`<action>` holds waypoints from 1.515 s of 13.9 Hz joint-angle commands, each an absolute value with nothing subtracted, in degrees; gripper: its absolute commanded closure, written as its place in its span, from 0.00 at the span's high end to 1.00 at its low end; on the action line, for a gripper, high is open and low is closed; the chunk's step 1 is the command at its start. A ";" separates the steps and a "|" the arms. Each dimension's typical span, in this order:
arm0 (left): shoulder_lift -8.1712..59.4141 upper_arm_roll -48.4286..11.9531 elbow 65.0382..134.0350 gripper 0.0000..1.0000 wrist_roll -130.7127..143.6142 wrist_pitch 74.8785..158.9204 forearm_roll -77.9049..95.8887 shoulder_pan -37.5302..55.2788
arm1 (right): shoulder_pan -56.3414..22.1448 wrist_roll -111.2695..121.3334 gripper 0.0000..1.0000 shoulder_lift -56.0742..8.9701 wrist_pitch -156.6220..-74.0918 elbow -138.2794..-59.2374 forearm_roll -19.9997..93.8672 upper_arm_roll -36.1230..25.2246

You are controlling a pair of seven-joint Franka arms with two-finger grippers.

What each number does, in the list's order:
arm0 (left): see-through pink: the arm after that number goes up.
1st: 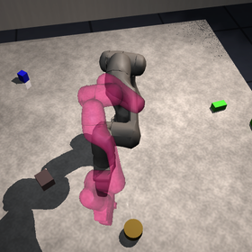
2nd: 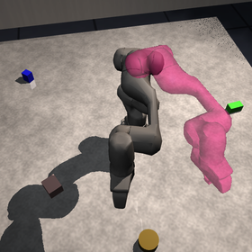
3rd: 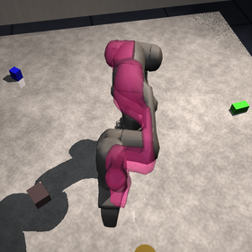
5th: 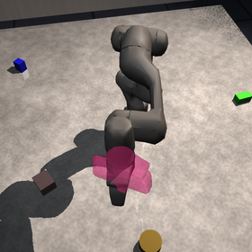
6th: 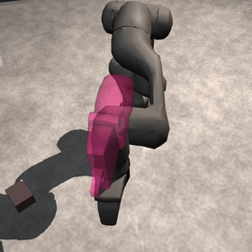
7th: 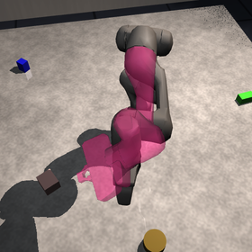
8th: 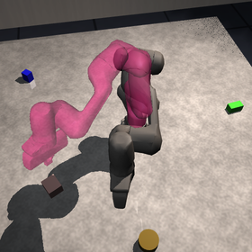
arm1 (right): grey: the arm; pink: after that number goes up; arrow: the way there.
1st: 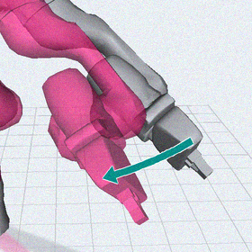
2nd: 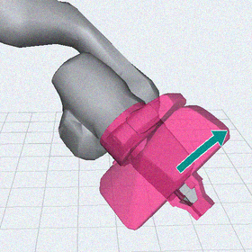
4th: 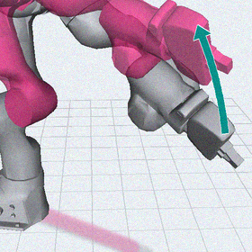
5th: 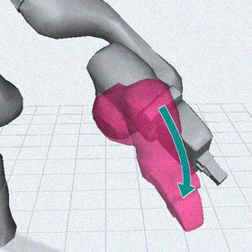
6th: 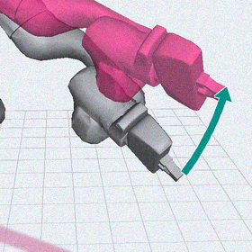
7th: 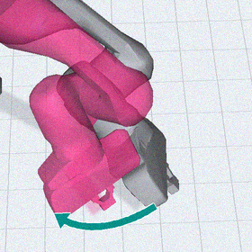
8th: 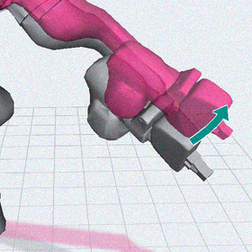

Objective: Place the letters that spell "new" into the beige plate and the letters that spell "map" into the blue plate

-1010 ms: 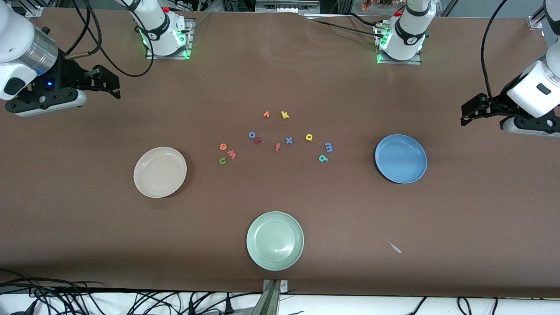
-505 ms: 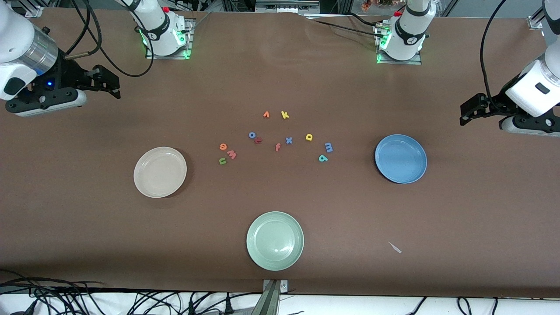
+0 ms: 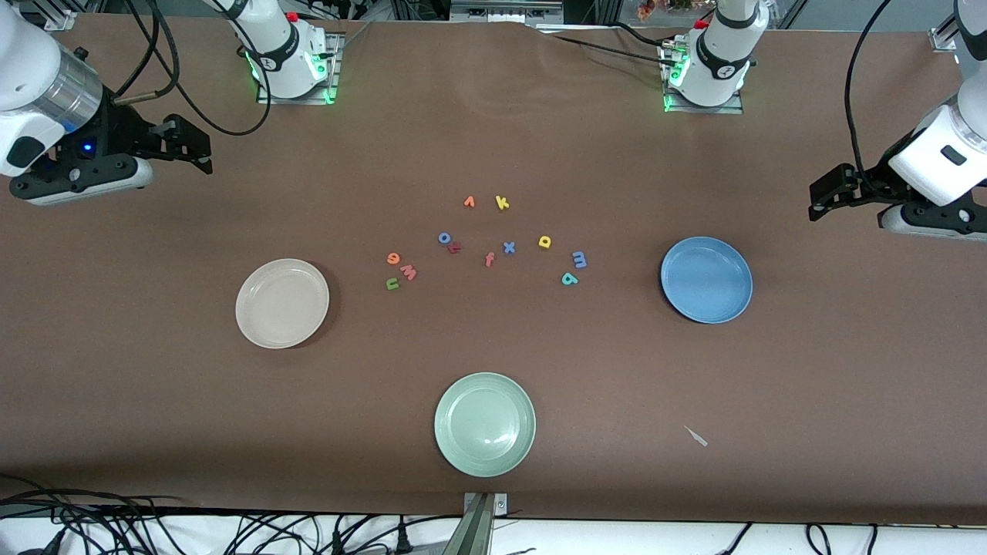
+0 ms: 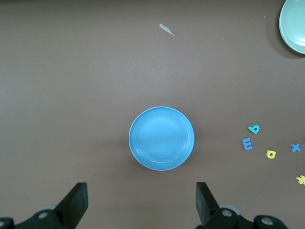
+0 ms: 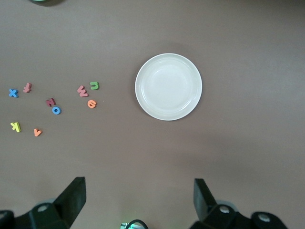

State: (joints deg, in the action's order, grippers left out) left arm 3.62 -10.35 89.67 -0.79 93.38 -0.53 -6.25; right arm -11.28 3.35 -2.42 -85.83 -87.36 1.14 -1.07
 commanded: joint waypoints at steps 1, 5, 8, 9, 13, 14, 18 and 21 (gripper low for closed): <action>3.69 -10.63 88.59 1.00 -1.67 92.81 -0.18 -6.59 | -10.90 3.52 1.00 -0.97 -85.78 -88.77 1.76 -0.97; 3.69 -10.63 88.59 1.00 -1.67 92.55 -0.09 -6.59 | -10.90 3.25 1.00 -0.88 -86.04 -89.12 1.76 -0.97; 3.78 -10.63 88.42 1.00 -1.67 92.20 -0.09 -6.50 | -10.99 3.08 1.00 -0.79 -85.87 -89.64 1.85 -0.79; 3.87 -10.63 88.42 1.00 -1.58 92.20 -0.17 -6.42 | -10.99 2.82 1.00 -0.79 -85.96 -89.82 1.93 -0.79; 6.57 -10.81 88.50 1.00 -1.49 92.20 0.18 -5.28 | -10.99 1.06 1.00 -0.70 -86.04 -90.09 3.60 -0.44; 8.16 -11.07 88.51 1.00 -1.41 92.20 -0.09 -4.32 | -10.99 0.97 1.00 -0.70 -86.13 -90.09 3.78 -0.27; 11.76 -11.07 88.94 1.00 2.61 92.63 -0.09 -0.10 | -11.42 -3.24 1.00 -0.79 -89.19 -92.54 6.24 1.04; 16.60 -11.07 88.86 1.00 15.27 95.52 -0.17 5.34 | -11.43 -10.44 1.00 -0.70 -93.06 -95.00 6.07 6.22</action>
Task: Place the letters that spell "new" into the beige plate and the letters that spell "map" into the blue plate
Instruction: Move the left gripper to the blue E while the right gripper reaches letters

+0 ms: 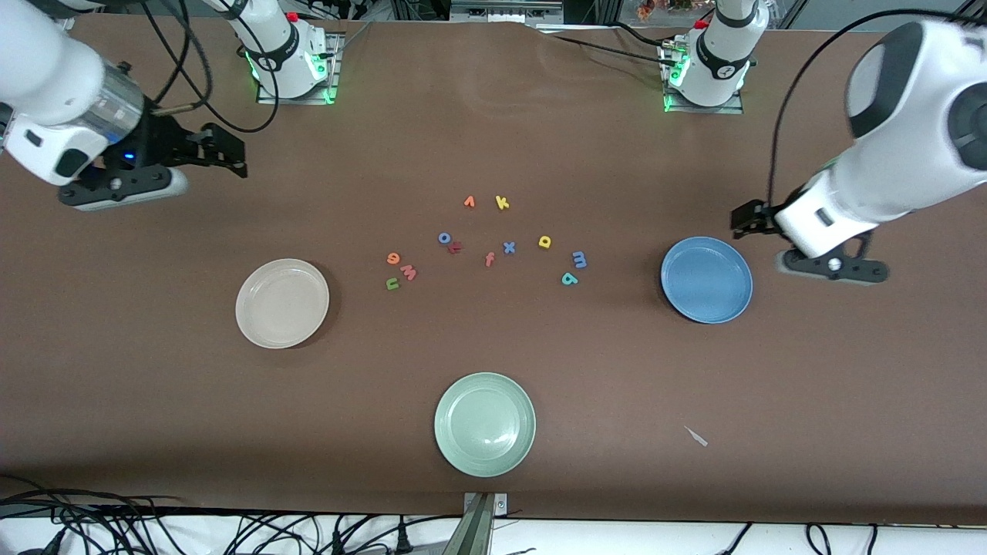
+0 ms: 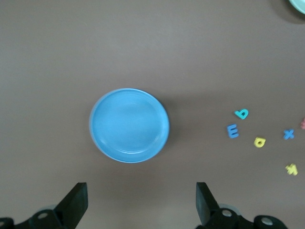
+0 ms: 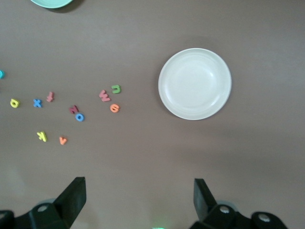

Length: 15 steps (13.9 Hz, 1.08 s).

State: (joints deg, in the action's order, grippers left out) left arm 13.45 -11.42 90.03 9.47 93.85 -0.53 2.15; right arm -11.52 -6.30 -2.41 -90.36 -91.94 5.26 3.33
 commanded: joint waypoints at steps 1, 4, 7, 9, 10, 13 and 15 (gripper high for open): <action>18.79 -11.07 89.03 1.00 16.08 97.36 -0.09 6.14 | -11.43 -11.33 1.00 -0.79 -93.77 -95.36 5.72 7.28; 26.69 -11.51 90.61 1.00 21.68 103.42 0.79 8.51 | -11.43 -17.55 1.00 -0.88 -98.16 -98.51 5.45 11.85; 31.19 -11.51 95.51 1.00 29.94 113.88 0.62 12.91 | -11.51 -24.85 1.00 -1.31 -102.99 -101.59 4.57 16.95; 30.24 -11.69 101.05 1.00 31.20 118.37 0.62 15.45 | -12.65 -29.07 1.00 -1.93 -105.89 -104.22 1.95 19.33; 29.80 -11.95 102.73 1.00 32.16 119.52 0.62 15.82 | -13.70 -31.88 1.00 -2.02 -107.30 -105.98 0.37 19.68; 30.15 -13.54 108.17 1.00 34.28 127.84 0.62 16.08 | -15.64 -34.10 1.00 -2.63 -110.64 -110.12 -0.97 19.69; 30.58 -13.54 110.47 1.00 34.28 130.25 0.44 17.13 | -15.73 -34.10 1.00 -3.69 -113.36 -112.49 -1.14 19.69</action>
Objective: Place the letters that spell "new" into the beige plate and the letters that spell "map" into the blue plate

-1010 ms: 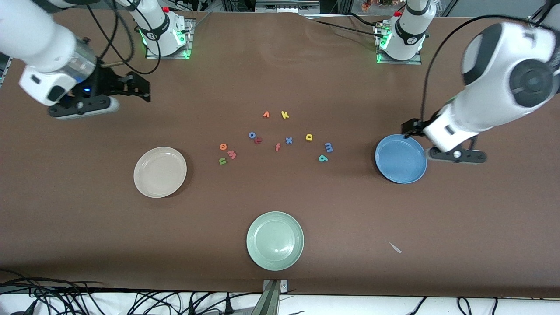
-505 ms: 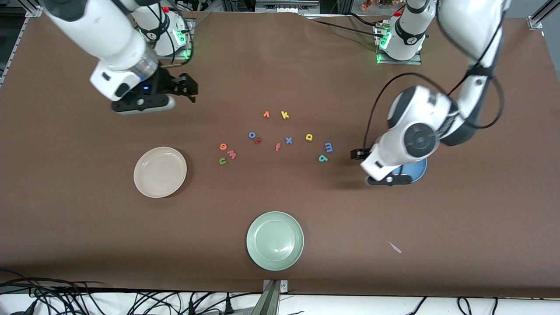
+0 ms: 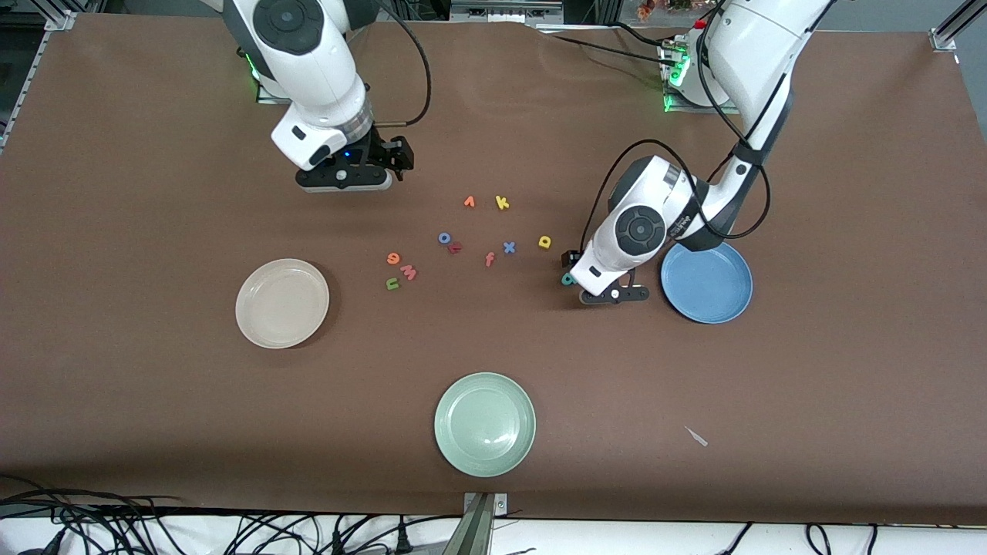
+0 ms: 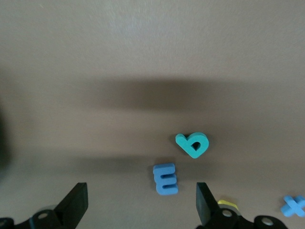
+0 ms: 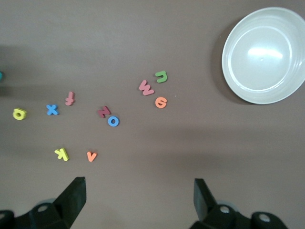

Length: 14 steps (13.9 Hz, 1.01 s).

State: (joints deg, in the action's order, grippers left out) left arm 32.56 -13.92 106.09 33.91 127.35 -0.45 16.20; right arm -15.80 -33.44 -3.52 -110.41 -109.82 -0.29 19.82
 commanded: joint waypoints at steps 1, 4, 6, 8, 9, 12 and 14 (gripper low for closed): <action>30.85 -13.54 110.65 1.00 34.36 130.34 0.18 17.92 | -15.65 -34.10 1.00 -3.95 -115.55 -113.98 -1.14 19.69; 31.99 -13.54 110.57 0.96 34.45 132.18 0.09 18.19 | -15.64 -34.28 1.00 -6.14 -119.17 -116.36 -1.41 19.51; 32.78 -13.54 110.65 0.95 34.45 133.15 0.09 18.98 | -15.56 -34.71 1.00 -7.47 -122.58 -118.55 -1.58 19.34; 33.31 -13.45 110.57 0.86 34.45 133.59 -0.09 19.07 | -15.30 -34.80 1.00 -8.96 -126.90 -121.37 -3.33 19.25; 33.48 -13.53 110.57 0.85 34.45 134.03 -0.09 19.16 | -15.21 -35.07 1.00 -9.57 -128.65 -122.25 -3.43 19.16; 34.19 -13.53 110.57 0.67 34.45 134.99 -0.09 19.16 | -15.21 -36.65 1.00 -12.99 -134.80 -124.45 -5.27 18.29; 35.07 -13.45 110.39 0.52 34.45 135.88 -0.09 19.34 | -15.21 -36.65 1.00 -15.28 -139.20 -125.68 -5.97 17.05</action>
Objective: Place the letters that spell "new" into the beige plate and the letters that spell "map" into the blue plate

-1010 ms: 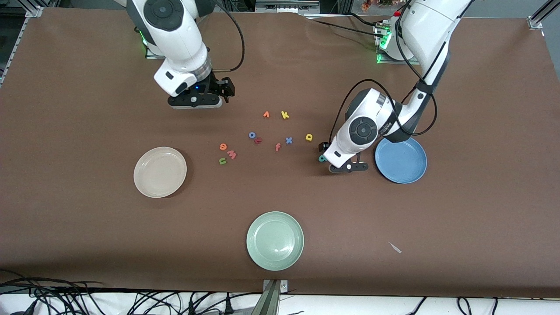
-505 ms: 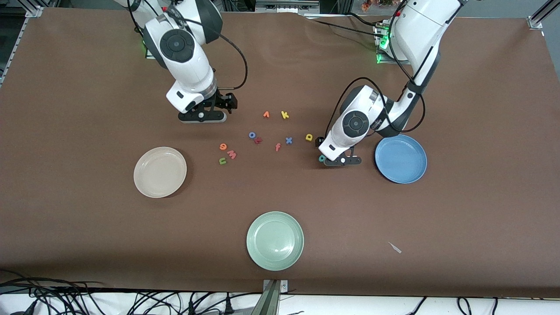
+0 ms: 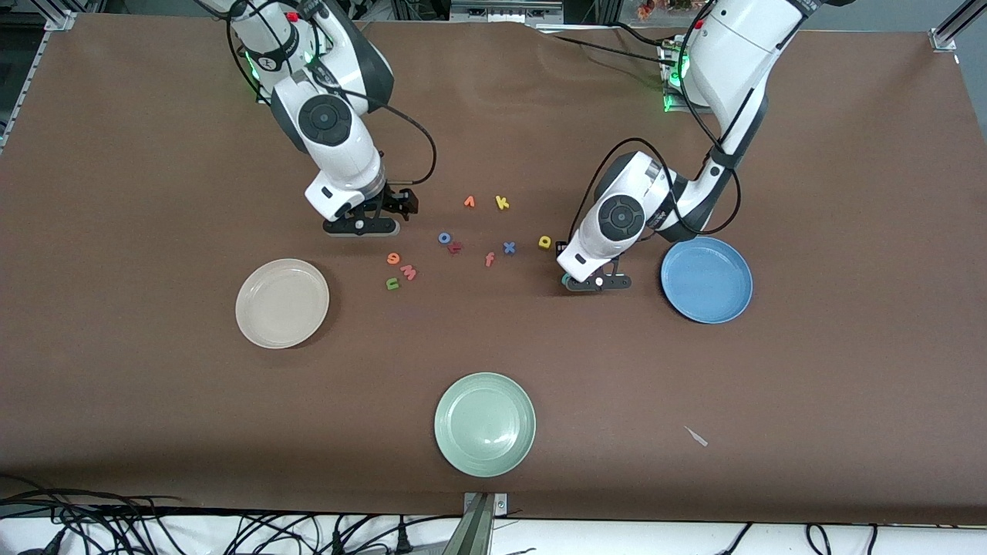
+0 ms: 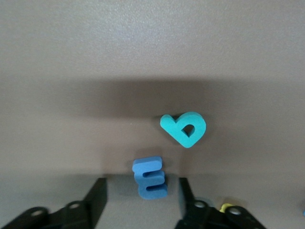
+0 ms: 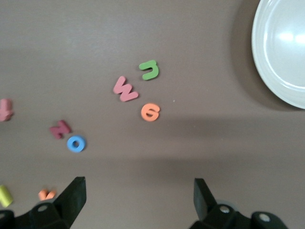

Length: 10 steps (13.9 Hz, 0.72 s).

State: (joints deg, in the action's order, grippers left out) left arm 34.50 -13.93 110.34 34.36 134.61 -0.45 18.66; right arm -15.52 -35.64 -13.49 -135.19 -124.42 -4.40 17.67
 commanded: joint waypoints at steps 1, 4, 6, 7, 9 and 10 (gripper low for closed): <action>35.07 -13.45 110.39 0.46 34.45 135.88 -0.09 19.42 | -15.21 -36.74 1.00 -16.34 -140.87 -126.03 -6.06 16.96; 34.46 -13.36 110.04 0.11 34.19 135.09 -0.09 18.99 | -15.21 -36.74 1.00 -18.54 -143.26 -126.04 -7.20 15.82; 33.14 -13.10 109.95 0.06 33.66 133.08 -0.17 18.72 | -15.20 -36.74 1.00 -20.47 -145.62 -126.04 -8.78 14.86; 32.09 -12.92 109.78 0.06 33.66 131.59 -0.18 18.63 | -15.21 -36.65 1.00 -21.78 -147.03 -126.04 -8.96 14.68; 29.37 -11.52 108.82 0.06 32.79 126.68 -3.14 18.55 | -15.29 -36.65 1.00 -24.16 -150.45 -126.04 -9.05 13.80; 29.09 -10.99 107.33 0.07 32.00 123.17 -6.30 17.85 | -15.38 -36.65 1.00 -24.78 -151.34 -126.04 -8.97 13.80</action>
State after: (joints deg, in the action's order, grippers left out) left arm 32.45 -12.36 108.58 33.96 129.25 -2.56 18.47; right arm -15.34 -35.68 -22.96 -148.38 -125.88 -7.76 14.01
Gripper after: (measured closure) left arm 0.736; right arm 0.000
